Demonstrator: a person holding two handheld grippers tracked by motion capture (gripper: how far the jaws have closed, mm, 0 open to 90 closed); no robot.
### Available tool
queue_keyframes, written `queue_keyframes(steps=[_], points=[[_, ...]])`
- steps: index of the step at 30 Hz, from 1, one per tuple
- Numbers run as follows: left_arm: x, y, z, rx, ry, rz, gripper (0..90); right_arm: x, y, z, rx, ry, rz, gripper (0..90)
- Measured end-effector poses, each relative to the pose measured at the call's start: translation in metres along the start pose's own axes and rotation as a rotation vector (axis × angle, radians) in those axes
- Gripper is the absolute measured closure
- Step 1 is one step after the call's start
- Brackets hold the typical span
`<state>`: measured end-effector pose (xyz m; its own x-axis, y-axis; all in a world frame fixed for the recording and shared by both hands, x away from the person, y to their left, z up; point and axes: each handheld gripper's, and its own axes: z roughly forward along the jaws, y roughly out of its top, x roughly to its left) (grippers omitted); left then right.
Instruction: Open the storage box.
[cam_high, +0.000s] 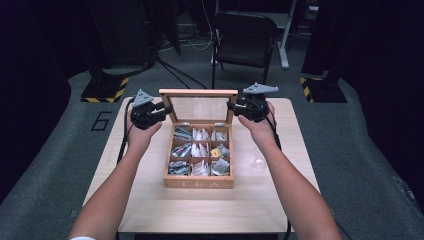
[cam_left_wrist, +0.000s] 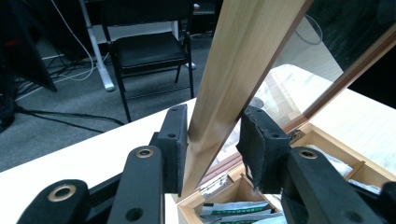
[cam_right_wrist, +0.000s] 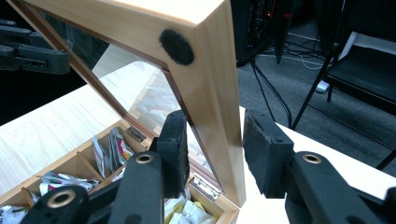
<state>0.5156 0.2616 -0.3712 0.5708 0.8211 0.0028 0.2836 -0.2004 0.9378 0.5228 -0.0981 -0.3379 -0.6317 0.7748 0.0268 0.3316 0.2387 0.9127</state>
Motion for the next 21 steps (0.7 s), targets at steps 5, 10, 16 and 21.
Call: queue_keyframes(steps=[5, 10, 16, 21], points=[[0.000, 0.000, 0.001, -0.006, 0.004, -0.003, 63.0, -0.001, 0.001, 0.001, -0.003, -0.001, 0.004, 60.3], [0.001, 0.000, 0.002, -0.013, 0.001, -0.013, 62.9, -0.002, 0.002, 0.003, -0.002, 0.002, 0.010, 59.7], [0.003, 0.000, 0.004, -0.021, 0.001, -0.019, 62.9, -0.003, 0.001, 0.006, -0.008, -0.007, 0.012, 56.1], [0.005, 0.004, 0.006, 0.001, 0.003, -0.021, 63.1, -0.003, -0.002, 0.013, 0.004, -0.011, 0.002, 55.5]])
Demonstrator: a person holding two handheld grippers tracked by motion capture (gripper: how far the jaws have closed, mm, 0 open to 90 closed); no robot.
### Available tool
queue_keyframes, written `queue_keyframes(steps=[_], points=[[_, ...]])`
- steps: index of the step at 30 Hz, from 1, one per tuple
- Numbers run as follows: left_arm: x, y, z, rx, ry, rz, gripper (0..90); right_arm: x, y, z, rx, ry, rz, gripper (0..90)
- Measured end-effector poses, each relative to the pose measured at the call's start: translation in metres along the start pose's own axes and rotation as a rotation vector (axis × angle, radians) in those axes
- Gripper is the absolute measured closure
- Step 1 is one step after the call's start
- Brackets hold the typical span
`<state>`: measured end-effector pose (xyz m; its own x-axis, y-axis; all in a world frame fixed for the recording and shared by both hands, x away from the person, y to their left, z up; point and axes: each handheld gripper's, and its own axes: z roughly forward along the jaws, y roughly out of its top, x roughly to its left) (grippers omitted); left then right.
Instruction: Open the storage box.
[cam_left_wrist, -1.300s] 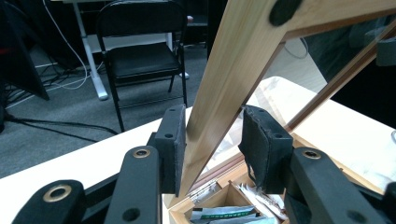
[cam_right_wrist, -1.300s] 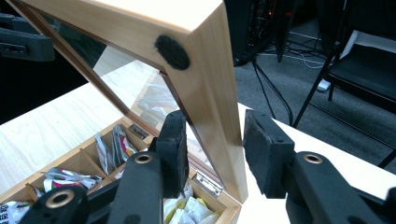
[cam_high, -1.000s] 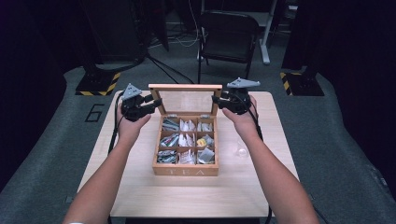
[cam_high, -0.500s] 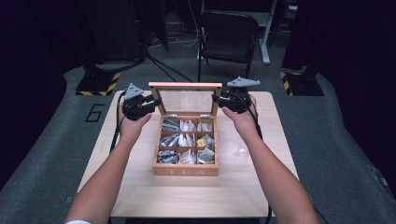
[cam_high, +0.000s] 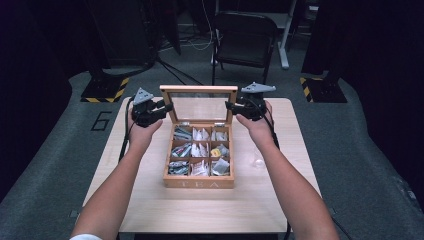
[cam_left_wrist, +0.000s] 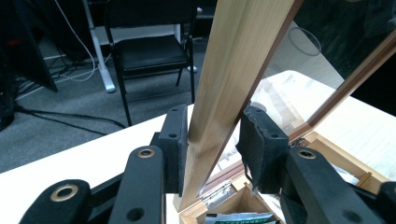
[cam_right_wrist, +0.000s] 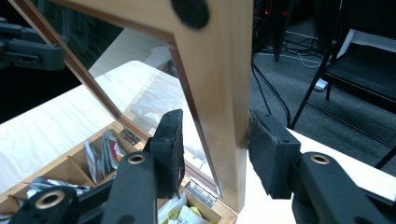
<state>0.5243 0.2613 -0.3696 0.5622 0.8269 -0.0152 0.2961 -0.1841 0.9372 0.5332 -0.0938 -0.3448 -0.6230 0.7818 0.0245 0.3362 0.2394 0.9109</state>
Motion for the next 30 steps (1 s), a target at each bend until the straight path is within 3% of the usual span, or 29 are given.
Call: queue_keyframes(steps=[18, 30], points=[[0.004, 0.004, 0.006, 0.004, 0.003, -0.018, 63.5, -0.007, -0.011, 0.024, 0.050, -0.019, 0.011, 57.0], [0.005, 0.006, 0.008, 0.009, 0.006, -0.019, 63.6, -0.009, -0.015, 0.027, 0.061, -0.026, 0.012, 59.7]])
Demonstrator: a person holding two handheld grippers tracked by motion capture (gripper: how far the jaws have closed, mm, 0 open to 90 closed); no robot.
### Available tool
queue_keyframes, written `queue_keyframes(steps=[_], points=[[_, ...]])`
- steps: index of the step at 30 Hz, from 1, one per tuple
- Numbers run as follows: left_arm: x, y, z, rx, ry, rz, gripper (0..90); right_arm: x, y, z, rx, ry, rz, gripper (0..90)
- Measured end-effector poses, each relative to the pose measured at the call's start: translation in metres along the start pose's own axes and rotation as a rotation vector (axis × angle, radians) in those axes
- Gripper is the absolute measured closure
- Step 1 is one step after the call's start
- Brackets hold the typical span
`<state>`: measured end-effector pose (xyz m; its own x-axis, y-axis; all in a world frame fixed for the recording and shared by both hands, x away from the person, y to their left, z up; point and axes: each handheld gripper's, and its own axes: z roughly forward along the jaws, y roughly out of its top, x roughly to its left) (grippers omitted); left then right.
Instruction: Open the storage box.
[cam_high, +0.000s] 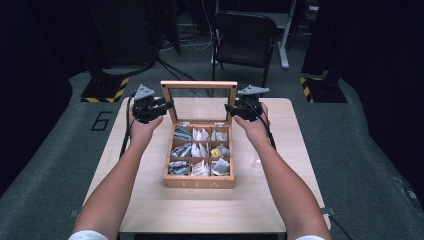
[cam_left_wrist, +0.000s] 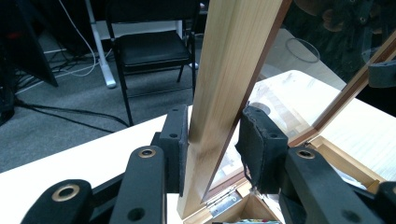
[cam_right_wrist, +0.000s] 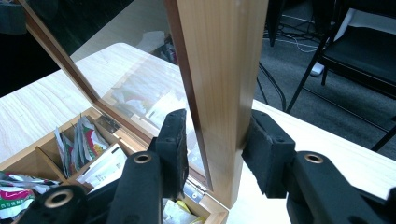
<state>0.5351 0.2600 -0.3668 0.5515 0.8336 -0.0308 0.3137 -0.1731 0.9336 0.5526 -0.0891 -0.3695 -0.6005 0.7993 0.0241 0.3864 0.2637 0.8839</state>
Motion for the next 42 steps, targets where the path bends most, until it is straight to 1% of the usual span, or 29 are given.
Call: queue_keyframes(steps=[6, 8, 10, 11, 18, 19, 21, 23, 25, 28, 34, 38, 41, 42], points=[[0.001, 0.000, 0.001, 0.000, 0.001, -0.002, 63.7, -0.003, -0.003, 0.003, 0.026, -0.006, 0.002, 61.5], [0.001, 0.001, 0.002, 0.000, 0.003, -0.002, 63.8, -0.003, -0.006, 0.005, 0.038, -0.007, 0.012, 62.0], [0.001, 0.001, 0.002, 0.002, 0.004, -0.004, 63.8, -0.005, -0.008, 0.007, 0.043, -0.007, 0.004, 62.5], [0.001, 0.001, 0.003, -0.003, 0.007, -0.007, 63.8, -0.005, -0.009, 0.007, 0.048, -0.007, 0.012, 62.6], [0.002, 0.002, 0.004, 0.004, 0.009, -0.005, 64.0, -0.007, -0.011, 0.011, 0.051, -0.003, 0.009, 63.1], [0.002, 0.002, 0.004, 0.003, 0.010, -0.005, 64.0, -0.007, -0.011, 0.011, 0.051, -0.001, 0.016, 63.2], [0.002, 0.002, 0.005, 0.001, 0.009, -0.009, 64.1, -0.009, -0.011, 0.011, 0.049, 0.005, 0.014, 63.4], [0.002, 0.003, 0.005, 0.004, 0.011, -0.010, 64.1, -0.009, -0.011, 0.012, 0.053, 0.007, 0.015, 63.7], [0.002, 0.003, 0.006, 0.005, 0.012, -0.009, 64.2, -0.010, -0.010, 0.012, 0.055, 0.008, 0.003, 63.9], [0.002, 0.003, 0.006, 0.003, 0.015, -0.008, 64.3, -0.009, -0.009, 0.012, 0.063, 0.008, 0.011, 64.0], [0.004, 0.004, 0.007, 0.007, 0.011, -0.012, 64.3, -0.012, -0.009, 0.013, 0.058, 0.014, 0.003, 63.7], [0.004, 0.005, 0.008, 0.011, 0.012, -0.016, 64.4, -0.011, -0.008, 0.015, 0.060, 0.013, 0.008, 63.7], [0.004, 0.005, 0.009, 0.010, 0.013, -0.015, 64.4, -0.013, -0.008, 0.015, 0.056, 0.023, 0.012, 64.0], [0.004, 0.005, 0.009, 0.010, 0.013, -0.015, 64.4, -0.014, -0.008, 0.015, 0.053, 0.028, 0.004, 64.1]])
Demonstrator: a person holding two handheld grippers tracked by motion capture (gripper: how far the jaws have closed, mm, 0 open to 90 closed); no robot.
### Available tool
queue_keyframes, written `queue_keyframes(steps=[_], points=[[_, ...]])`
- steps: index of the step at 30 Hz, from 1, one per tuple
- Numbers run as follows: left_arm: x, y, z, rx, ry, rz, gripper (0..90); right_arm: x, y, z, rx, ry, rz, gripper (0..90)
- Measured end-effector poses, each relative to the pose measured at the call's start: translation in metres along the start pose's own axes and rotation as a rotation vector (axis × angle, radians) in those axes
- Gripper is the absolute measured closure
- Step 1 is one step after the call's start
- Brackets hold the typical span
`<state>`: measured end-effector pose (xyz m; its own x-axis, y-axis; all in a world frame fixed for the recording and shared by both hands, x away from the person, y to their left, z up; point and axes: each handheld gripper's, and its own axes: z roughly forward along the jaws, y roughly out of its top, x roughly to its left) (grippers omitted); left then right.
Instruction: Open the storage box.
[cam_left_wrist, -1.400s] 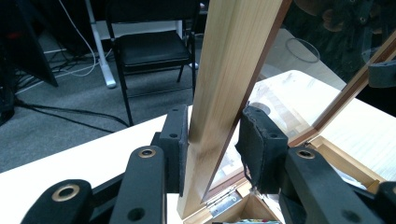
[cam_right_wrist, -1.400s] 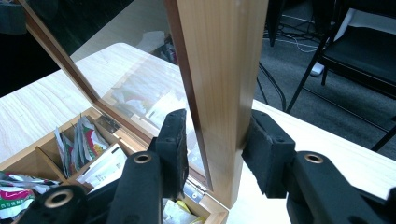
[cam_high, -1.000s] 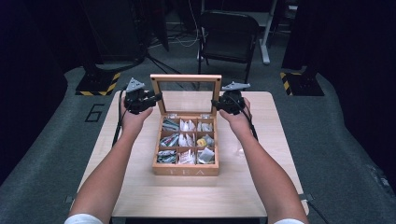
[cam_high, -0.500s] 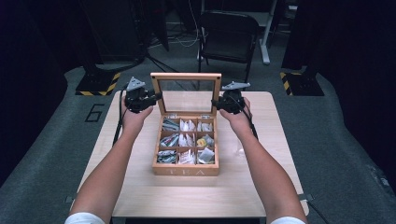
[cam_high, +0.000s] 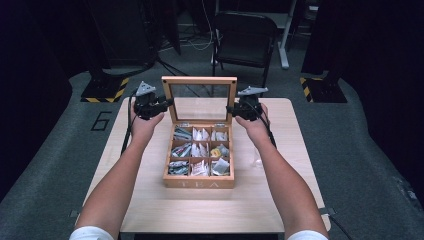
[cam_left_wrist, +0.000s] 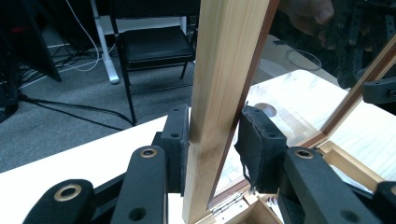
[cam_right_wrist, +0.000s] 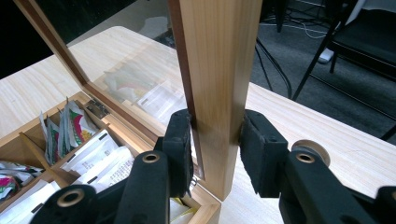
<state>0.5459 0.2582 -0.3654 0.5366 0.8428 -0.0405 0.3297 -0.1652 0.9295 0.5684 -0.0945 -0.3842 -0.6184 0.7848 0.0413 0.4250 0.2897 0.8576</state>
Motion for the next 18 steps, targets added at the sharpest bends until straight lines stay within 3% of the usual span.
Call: queue_keyframes(steps=[13, 18], points=[[0.0024, -0.0023, 0.0027, 0.020, 0.006, -0.013, 64.4, -0.0019, 0.0005, 0.0024, -0.004, -0.005, 0.002, 64.8], [0.0031, -0.0034, 0.0028, 0.029, 0.007, -0.014, 64.2, -0.0027, 0.0039, 0.0035, 0.018, -0.004, 0.012, 64.8]])
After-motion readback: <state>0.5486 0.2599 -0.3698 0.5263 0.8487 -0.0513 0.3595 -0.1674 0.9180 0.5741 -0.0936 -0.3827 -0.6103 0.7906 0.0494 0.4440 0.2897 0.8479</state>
